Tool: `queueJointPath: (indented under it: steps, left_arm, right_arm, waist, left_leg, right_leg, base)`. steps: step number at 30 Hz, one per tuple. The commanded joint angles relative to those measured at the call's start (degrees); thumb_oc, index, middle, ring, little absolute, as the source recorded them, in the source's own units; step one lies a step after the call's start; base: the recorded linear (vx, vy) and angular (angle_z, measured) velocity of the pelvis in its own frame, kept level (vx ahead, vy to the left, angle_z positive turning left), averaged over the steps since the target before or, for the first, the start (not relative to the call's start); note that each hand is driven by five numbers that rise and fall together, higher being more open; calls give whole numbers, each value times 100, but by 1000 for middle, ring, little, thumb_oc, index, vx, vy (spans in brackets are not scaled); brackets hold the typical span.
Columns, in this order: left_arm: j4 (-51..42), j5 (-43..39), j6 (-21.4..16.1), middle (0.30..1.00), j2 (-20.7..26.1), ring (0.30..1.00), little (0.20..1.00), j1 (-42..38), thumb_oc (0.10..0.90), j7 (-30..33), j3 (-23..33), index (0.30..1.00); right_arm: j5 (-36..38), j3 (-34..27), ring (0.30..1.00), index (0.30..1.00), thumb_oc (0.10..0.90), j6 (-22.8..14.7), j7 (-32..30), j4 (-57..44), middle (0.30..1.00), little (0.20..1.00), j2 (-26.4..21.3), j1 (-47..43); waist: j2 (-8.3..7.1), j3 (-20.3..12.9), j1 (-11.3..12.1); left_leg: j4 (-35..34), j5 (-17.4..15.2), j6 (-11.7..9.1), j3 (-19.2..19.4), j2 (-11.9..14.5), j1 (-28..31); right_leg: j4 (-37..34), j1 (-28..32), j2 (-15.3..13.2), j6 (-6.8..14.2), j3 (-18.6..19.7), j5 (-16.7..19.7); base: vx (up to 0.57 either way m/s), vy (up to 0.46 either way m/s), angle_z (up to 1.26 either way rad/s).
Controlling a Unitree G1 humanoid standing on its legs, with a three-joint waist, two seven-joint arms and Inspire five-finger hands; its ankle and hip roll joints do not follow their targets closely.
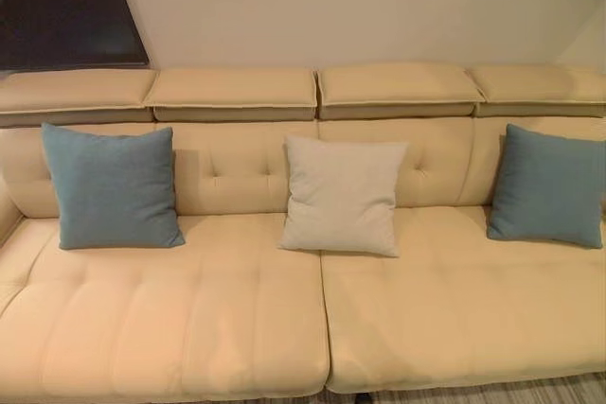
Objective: Pick up all the scattered cushions and arrange them neatly on the sofa.
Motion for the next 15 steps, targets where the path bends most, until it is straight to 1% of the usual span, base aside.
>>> queueJointPath:
  steps: [1, 2, 3, 4, 5, 6, 7, 8, 9, 10, 11, 13, 14, 15]
  left_arm:
    - [-79, -126, -339, 900, -182, 900, 900, -748, 800, -10, 439, 900]
    - [40, -105, -289, 900, -142, 900, 900, -712, 800, -26, 490, 900]
    - [289, -44, -203, 900, -65, 900, 900, -584, 800, -39, 634, 900]
    - [422, 13, -143, 900, 7, 900, 900, -513, 800, -59, 704, 900]
    - [422, 13, -143, 900, 9, 900, 900, -513, 800, -59, 704, 900]
    - [560, -29, -109, 900, 99, 900, 900, -360, 800, -60, 862, 900]
    - [559, -29, -109, 900, 102, 900, 900, -356, 800, -60, 862, 900]
    - [632, -164, -109, 900, 126, 900, 900, -354, 800, -43, 1054, 900]
    - [704, -280, -105, 900, 134, 900, 900, -349, 800, -59, 1187, 900]
    - [696, -549, -96, 900, 103, 900, 900, -281, 800, -100, 1422, 900]
    - [694, -549, -95, 900, 103, 900, 900, -279, 800, -100, 1422, 900]
    - [593, -782, -145, 900, 62, 900, 900, -260, 800, -89, 1511, 900]
    - [550, -729, -163, 900, -3, 900, 900, -252, 800, -60, 1448, 900]
    - [550, -729, -163, 900, -5, 900, 900, -253, 800, -59, 1448, 900]
  right_arm:
    - [-93, 210, 900, 900, 800, -45, 26, -119, 900, 900, 257, -652]
    - [-74, 216, 900, 900, 800, -52, 64, -87, 900, 900, 301, -634]
    - [-44, 244, 900, 900, 800, -63, 128, 6, 900, 900, 399, -560]
    - [-31, 254, 900, 900, 800, -72, 151, 67, 900, 900, 464, -502]
    - [-31, 254, 900, 900, 800, -72, 151, 67, 900, 900, 466, -502]
    - [-49, 355, 900, 900, 800, -61, 184, 158, 900, 900, 558, -393]
    - [-49, 357, 900, 900, 800, -62, 184, 159, 900, 900, 561, -391]
    - [-55, 386, 900, 900, 800, -59, 205, 192, 900, 900, 591, -348]
    - [-66, 415, 900, 900, 800, -63, 211, 203, 900, 900, 617, -327]
    - [-119, 493, 900, 900, 800, -55, 236, 247, 900, 900, 600, -279]
    - [-119, 495, 900, 900, 800, -55, 236, 246, 900, 900, 600, -278]
    - [-227, 613, 900, 900, 800, -56, 242, 180, 900, 900, 556, -276]
    - [-137, 578, 900, 900, 800, -119, 299, 142, 900, 900, 383, -319]
    - [-136, 577, 900, 900, 800, -119, 299, 142, 900, 900, 381, -320]
  waist:
    - [-17, 300, 87]
    - [25, 263, 131]
    - [67, 137, 223]
    - [59, 52, 262]
    - [59, 35, 264]
    - [-53, -84, 394]
    - [-55, -79, 392]
    - [-77, -156, 426]
    - [-124, -238, 433]
    - [-152, -368, 499]
    - [-150, -367, 501]
    - [-146, -429, 539]
    - [-149, -460, 557]
    - [-147, -458, 557]
  left_leg:
    - [-498, -353, 8, 108, -119, 450]
    - [-518, -259, 53, 162, -113, 361]
    - [-570, -120, 127, 262, -117, 248]
    - [-592, -57, 145, 297, -121, 181]
    - [-597, -45, 144, 300, -121, 162]
    - [-578, 1, 113, 329, -196, 53]
    - [-578, -2, 112, 327, -195, 62]
    - [-591, 40, 81, 300, -201, 10]
    - [-577, 39, 48, 318, -216, -17]
    - [-611, 64, -2, 376, -181, -3]
    - [-615, 64, -3, 378, -179, 3]
    - [-741, 158, -46, 377, -110, 45]
    - [-816, 240, -88, 338, -62, 58]
    - [-819, 242, -88, 337, -61, 61]
  right_leg:
    - [337, -443, -311, 536, 8, -617]
    - [727, -319, -208, 486, 107, -835]
    - [1346, -123, -41, 424, 254, -1146]
    - [1512, 10, 89, 411, 349, -1290]
    - [1501, -7, 90, 410, 351, -1276]
    - [1137, 391, 341, 271, 413, -1542]
    - [1125, 407, 343, 269, 410, -1540]
    - [901, 460, 420, 235, 379, -1608]
    - [496, 641, 465, 211, 370, -1610]
    - [31, 816, 552, 146, 432, -1592]
    - [23, 822, 554, 145, 434, -1587]
    - [-254, 944, 603, 94, 432, -1538]
    - [-396, 1009, 631, 67, 404, -1509]
    - [-399, 1012, 631, 67, 403, -1507]
  base:
    - [-401, 119, -60]
    - [-347, 120, -45]
    - [-254, 88, -31]
    - [-151, 51, -44]
    - [-96, -73, -44]
    - [-57, -80, -38]
    - [-69, -120, -23]
    - [-30, -103, -22]
    - [-26, -209, -6]
    - [-12, -170, 5]
    - [-8, -149, -1]
    - [-38, -132, -15]
    - [-37, -122, 0]
    - [-23, -64, 4]
